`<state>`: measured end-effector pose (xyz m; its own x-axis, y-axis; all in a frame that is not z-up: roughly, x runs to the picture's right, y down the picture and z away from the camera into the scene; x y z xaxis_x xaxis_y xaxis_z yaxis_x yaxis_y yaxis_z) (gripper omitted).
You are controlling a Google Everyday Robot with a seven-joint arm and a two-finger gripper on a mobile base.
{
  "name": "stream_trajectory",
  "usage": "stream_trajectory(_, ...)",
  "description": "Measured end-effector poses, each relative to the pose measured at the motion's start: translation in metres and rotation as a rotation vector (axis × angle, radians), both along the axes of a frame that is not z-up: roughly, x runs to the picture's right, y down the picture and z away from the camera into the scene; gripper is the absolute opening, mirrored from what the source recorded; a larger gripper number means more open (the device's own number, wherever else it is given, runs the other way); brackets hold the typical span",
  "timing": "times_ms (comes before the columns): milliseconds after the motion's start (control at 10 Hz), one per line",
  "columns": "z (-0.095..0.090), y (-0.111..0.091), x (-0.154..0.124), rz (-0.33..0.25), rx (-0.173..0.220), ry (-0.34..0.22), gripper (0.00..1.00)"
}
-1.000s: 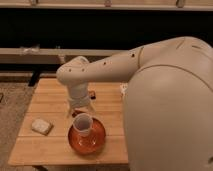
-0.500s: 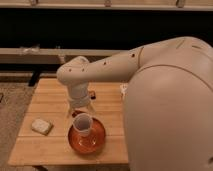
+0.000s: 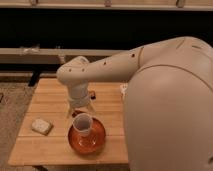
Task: Wipe the white sponge on the table
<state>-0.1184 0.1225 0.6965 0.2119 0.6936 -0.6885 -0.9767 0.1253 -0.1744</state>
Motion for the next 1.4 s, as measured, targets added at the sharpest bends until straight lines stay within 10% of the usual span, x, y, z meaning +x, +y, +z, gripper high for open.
stream_trajectory(400,-0.001,-0.002,-0.001,-0.020,0.023,-0.021,0.80)
stream_trajectory(900,-0.032,0.002,-0.082,-0.291,0.219,-0.344,0.80)
stream_trajectory(1400,-0.016,0.018,-0.176,-0.492,0.203,-0.497,0.80)
